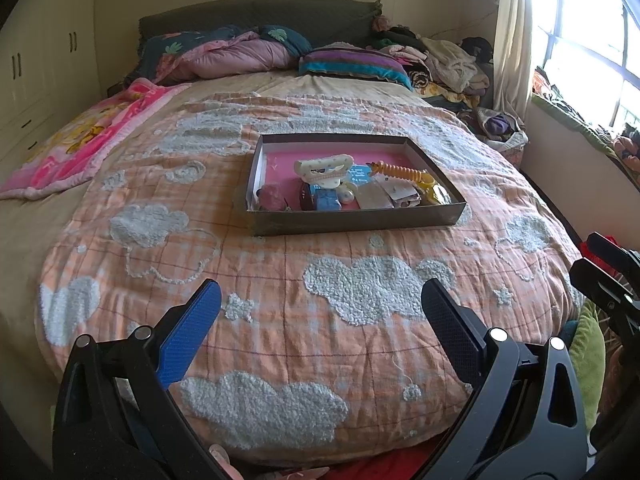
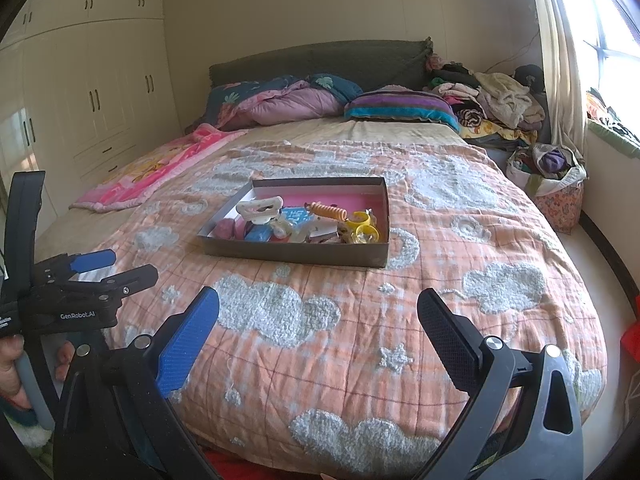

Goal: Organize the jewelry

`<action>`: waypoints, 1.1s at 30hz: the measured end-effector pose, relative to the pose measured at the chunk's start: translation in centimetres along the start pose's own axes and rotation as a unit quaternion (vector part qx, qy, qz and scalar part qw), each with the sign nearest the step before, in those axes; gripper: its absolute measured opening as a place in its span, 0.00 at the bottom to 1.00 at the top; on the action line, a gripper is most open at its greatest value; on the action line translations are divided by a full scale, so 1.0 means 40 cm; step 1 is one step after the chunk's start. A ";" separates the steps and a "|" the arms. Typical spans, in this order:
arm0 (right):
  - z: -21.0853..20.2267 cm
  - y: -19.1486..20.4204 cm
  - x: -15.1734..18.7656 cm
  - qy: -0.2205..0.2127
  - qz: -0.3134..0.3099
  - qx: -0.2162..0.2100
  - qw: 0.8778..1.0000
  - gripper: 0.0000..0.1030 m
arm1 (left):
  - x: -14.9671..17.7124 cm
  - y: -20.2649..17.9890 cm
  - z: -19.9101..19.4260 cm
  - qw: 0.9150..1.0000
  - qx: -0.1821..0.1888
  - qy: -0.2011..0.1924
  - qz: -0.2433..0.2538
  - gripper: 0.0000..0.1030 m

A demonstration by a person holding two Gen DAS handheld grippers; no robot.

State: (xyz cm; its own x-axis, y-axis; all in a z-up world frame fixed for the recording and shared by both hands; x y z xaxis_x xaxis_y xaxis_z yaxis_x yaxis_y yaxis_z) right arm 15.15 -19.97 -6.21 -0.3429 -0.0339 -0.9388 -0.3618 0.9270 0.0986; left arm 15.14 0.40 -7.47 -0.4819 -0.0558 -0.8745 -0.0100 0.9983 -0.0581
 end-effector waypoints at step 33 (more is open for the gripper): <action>-0.002 -0.013 0.017 0.009 0.002 0.005 1.000 0.96 | 0.010 0.006 -0.002 1.000 -0.005 0.003 0.011 0.91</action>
State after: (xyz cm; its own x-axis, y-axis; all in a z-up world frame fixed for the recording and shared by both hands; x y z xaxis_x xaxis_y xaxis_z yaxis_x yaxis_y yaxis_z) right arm 15.03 -20.49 -6.87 -0.3594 -0.0367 -0.9325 -0.3513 0.9310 0.0988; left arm 14.86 0.62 -7.81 -0.4873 -0.0337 -0.8726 -0.0084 0.9994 -0.0339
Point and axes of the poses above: each gripper's, at about its wrist camera, not at the fingertips, and z roughly the way its jaws point, y to its left, x to its underside, the point moved 10 cm from there along z, roughly the way its jaws point, and after that the axes turned 13 degrees about -y, right-handed, at the moved point
